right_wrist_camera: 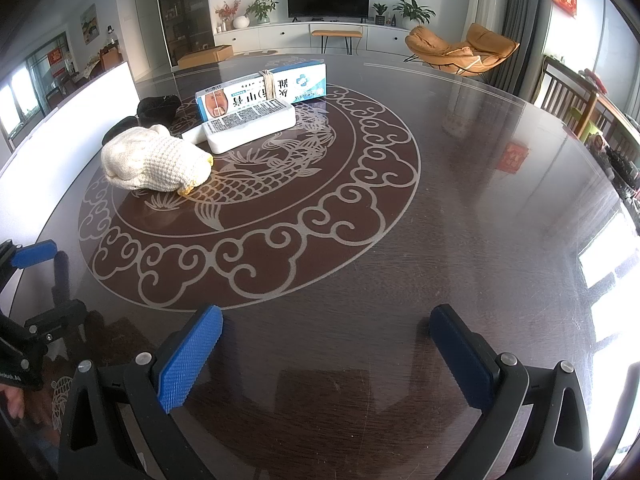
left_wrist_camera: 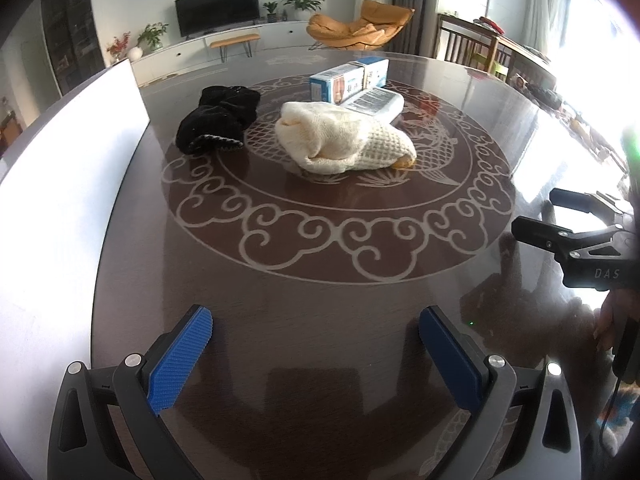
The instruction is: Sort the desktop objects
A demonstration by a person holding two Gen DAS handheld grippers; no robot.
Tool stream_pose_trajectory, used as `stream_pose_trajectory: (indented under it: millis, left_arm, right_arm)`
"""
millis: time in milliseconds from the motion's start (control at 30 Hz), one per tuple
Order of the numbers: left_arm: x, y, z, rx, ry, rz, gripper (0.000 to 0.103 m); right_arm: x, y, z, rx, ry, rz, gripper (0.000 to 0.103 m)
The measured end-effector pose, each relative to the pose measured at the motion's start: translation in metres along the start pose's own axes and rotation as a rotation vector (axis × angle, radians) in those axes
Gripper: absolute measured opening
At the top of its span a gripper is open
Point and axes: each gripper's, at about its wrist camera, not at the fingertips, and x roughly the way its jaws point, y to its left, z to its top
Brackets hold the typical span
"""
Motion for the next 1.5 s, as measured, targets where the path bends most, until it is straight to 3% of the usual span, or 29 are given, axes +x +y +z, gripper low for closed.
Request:
stream_pose_trajectory:
  millis: [233, 333, 500, 700, 767, 900, 1267, 1433, 1500]
  left_arm:
    - [0.001, 0.0, -0.001, -0.001, -0.003, 0.002, 0.103]
    - [0.001, 0.0, -0.001, -0.002, -0.003, 0.001, 0.103]
    - [0.001, 0.0, -0.001, -0.002, -0.003, 0.001, 0.103]
    - [0.001, 0.0, -0.002, -0.002, -0.003, 0.001, 0.103]
    - [0.001, 0.0, -0.002, -0.002, -0.003, 0.001, 0.103]
    - [0.001, 0.0, -0.002, -0.003, -0.003, 0.001, 0.103]
    - [0.001, 0.001, 0.001, 0.002, 0.004, 0.014, 0.103]
    - [-0.015, 0.011, 0.037, 0.041, -0.103, 0.143, 0.103]
    - [-0.003, 0.024, 0.056, 0.012, -0.075, 0.12, 0.103]
  right_arm:
    - [0.002, 0.0, 0.002, -0.011, 0.012, 0.016, 0.103]
    - [0.005, -0.008, 0.023, 0.009, 0.036, 0.052, 0.103]
    - [0.019, -0.02, 0.074, 0.143, -0.012, 0.043, 0.103]
    - [0.057, 0.033, 0.101, -0.008, 0.052, -0.056, 0.103]
    - [0.056, 0.06, 0.097, -0.083, 0.054, 0.01, 0.102]
    - [0.042, 0.089, 0.078, -0.132, 0.082, 0.338, 0.102]
    - [0.012, 0.031, 0.022, -0.116, 0.031, 0.15, 0.102]
    - [0.002, 0.025, 0.01, -0.153, -0.002, 0.115, 0.103]
    - [0.003, 0.026, 0.011, -0.148, -0.001, 0.114, 0.103]
